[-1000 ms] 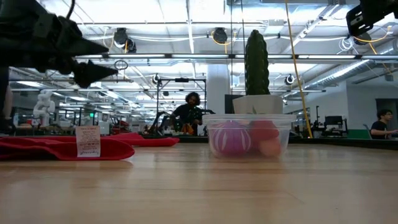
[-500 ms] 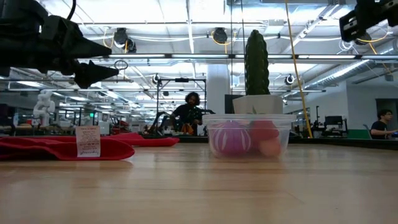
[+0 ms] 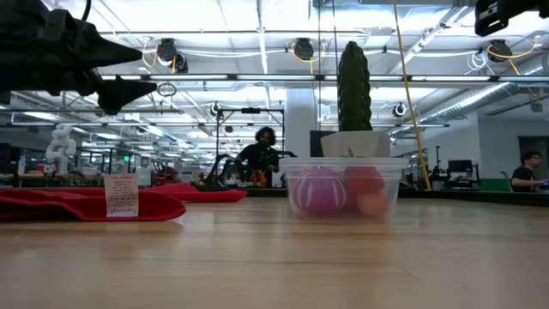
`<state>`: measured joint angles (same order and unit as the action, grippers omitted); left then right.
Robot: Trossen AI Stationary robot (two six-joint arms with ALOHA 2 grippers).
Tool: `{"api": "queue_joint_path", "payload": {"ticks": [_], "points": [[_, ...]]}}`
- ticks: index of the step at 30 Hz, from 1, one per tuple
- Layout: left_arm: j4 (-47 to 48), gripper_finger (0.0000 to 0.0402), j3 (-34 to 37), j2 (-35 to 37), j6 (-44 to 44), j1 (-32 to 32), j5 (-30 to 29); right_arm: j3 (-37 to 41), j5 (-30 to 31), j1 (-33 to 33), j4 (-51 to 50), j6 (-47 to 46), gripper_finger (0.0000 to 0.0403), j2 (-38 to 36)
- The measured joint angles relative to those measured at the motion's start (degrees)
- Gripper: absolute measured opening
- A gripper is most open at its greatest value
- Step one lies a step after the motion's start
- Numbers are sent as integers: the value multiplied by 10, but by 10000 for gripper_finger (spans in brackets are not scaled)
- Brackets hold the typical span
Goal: Pick and placing Produce into tupperware
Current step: Return to Home Position
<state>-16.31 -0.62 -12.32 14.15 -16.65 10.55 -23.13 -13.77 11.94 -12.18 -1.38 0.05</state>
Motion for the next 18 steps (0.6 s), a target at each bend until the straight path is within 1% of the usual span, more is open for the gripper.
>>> {"api": "queue_joint_path", "payload": {"ticks": [3, 8, 11, 14, 18], "points": [[35, 379, 0, 39, 0, -4, 0, -14, 0, 0, -14, 3, 187, 0], [83, 379, 0, 94, 1, -4, 0, -14, 1, 0, -37, 11, 187, 0], [94, 379, 0, 120, 1, -4, -3, -13, 2, 0, -23, 22, 187, 0], [96, 379, -2, 122, 6, -4, -14, -14, 1, 0, -14, 23, 187, 0], [100, 379, -6, 122, 10, -4, -20, -14, 2, 0, -30, 23, 187, 0]]}}
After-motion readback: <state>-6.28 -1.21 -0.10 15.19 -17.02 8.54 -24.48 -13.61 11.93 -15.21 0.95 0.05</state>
